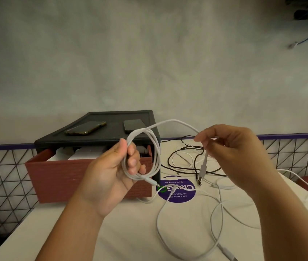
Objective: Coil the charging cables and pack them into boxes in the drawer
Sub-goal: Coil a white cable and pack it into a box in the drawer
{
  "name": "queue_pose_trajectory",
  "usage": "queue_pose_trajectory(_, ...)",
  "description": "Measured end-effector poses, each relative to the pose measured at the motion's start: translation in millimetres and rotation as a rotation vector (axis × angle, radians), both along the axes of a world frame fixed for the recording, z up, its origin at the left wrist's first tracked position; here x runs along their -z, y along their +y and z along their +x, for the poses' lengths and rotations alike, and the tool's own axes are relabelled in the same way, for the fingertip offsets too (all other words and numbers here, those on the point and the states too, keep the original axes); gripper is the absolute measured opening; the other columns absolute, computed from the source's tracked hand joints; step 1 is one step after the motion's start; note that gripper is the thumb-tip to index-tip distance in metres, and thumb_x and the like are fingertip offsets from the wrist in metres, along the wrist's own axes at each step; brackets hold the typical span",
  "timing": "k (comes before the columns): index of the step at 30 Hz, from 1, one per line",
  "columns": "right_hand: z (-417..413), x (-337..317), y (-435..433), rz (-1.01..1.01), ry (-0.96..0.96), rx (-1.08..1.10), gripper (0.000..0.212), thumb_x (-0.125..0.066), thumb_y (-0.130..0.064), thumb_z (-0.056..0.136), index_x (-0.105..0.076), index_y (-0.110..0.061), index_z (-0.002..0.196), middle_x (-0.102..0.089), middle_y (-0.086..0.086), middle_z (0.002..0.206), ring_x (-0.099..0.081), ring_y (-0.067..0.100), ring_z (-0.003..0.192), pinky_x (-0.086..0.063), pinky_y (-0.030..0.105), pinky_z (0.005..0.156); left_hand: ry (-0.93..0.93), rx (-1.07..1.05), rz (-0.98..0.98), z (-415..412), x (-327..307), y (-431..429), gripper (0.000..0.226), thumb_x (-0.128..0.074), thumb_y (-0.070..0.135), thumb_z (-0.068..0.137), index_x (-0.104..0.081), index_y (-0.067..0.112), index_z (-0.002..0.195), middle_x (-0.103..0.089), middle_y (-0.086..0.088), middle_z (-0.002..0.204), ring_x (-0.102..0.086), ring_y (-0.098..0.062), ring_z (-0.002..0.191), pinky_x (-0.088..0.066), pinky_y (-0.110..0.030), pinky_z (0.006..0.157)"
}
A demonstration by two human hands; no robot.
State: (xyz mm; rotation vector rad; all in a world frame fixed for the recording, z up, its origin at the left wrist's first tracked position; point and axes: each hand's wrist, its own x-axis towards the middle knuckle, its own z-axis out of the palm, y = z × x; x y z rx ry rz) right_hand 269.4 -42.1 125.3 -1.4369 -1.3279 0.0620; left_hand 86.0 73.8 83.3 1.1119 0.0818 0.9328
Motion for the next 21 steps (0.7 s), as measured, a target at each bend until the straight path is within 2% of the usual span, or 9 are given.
queue_pose_trajectory(3,-2.5,2.5,4.7,-0.039,0.032,0.008,0.024,-0.06,-0.015,0.087,-0.065,-0.038,0.084,-0.067,-0.012,0.081,-0.06,0.0,0.073,-0.041,0.002,0.055,-0.033,0.084,-0.056,6.1,0.7,-5.2,0.029,-0.077,0.035,0.068,-0.058,0.016,0.06,-0.039,0.005,0.05,-0.039,-0.007,0.041,-0.052,-0.025,0.056)
queue_pose_trajectory(6,-8.2,4.5,6.9,-0.068,0.07,-0.04,0.025,-0.061,-0.019,0.086,-0.064,-0.041,0.097,-0.066,-0.012,0.092,-0.06,-0.004,0.082,-0.042,0.004,0.061,-0.082,0.174,-0.117,10.0,-1.1,-11.9,0.029,-0.079,0.033,0.064,-0.056,0.015,0.058,-0.035,0.006,0.047,-0.036,-0.006,0.038,-0.05,-0.025,0.052)
queue_pose_trajectory(8,-12.0,4.9,8.3,-0.082,0.099,-0.085,0.027,-0.061,-0.02,0.086,-0.064,-0.041,0.101,-0.065,-0.013,0.096,-0.059,-0.006,0.085,-0.042,0.005,0.067,-0.091,0.163,-0.181,12.2,-4.1,-17.1,0.034,-0.075,0.035,0.072,-0.053,0.015,0.055,-0.032,0.007,0.045,-0.032,-0.006,0.036,-0.047,-0.023,0.047)
queue_pose_trajectory(11,-14.0,7.1,11.2,-0.119,0.155,-0.184,0.029,-0.062,-0.021,0.084,-0.064,-0.041,0.104,-0.067,-0.01,0.102,-0.061,0.0,0.093,-0.046,0.019,0.081,-0.103,0.12,-0.245,15.8,-7.6,-23.3,0.03,-0.056,0.031,0.076,-0.05,0.016,0.052,-0.029,0.007,0.043,-0.026,-0.005,0.035,-0.043,-0.021,0.042)
queue_pose_trajectory(13,-15.1,8.2,12.1,-0.15,0.212,-0.266,0.03,-0.065,-0.023,0.084,-0.064,-0.039,0.109,-0.07,-0.006,0.1,-0.064,0.004,0.094,-0.046,0.022,0.084,-0.114,0.138,-0.272,16.7,-7.8,-24.2,0.035,-0.064,0.032,0.08,-0.05,0.016,0.052,-0.028,0.007,0.043,-0.019,-0.006,0.038,-0.042,-0.021,0.042)
queue_pose_trajectory(16,-14.4,12.5,15.1,-0.168,0.292,-0.362,0.044,-0.066,-0.033,0.07,-0.064,-0.036,0.114,-0.072,-0.004,0.101,-0.065,0.006,0.098,-0.046,0.03,0.096,-0.121,0.164,-0.272,18.1,-7.8,-27.1,0.034,-0.073,0.03,0.074,-0.049,0.016,0.053,-0.029,0.007,0.042,-0.017,-0.007,0.04,-0.041,-0.02,0.042)
queue_pose_trajectory(19,-15.8,14.9,18.5,-0.176,0.341,-0.414,0.05,-0.063,-0.032,0.067,-0.062,-0.032,0.118,-0.071,-0.008,0.106,-0.063,0.01,0.105,-0.04,0.043,0.105,-0.076,0.053,-0.295,22.0,-8.8,-31.5,0.041,-0.056,0.036,0.083,-0.043,0.017,0.049,-0.023,0.007,0.04,-0.021,-0.005,0.033,-0.036,-0.018,0.038)
queue_pose_trajectory(21,-16.7,15.7,19.5,-0.155,0.374,-0.466,0.047,-0.065,-0.027,0.067,-0.064,-0.028,0.113,-0.071,-0.009,0.104,-0.065,0.011,0.102,-0.041,0.044,0.104,-0.049,-0.008,-0.281,24.9,-9.3,-34.4,0.04,-0.049,0.039,0.08,-0.041,0.018,0.047,-0.021,0.007,0.038,-0.021,-0.005,0.031,-0.035,-0.018,0.038)
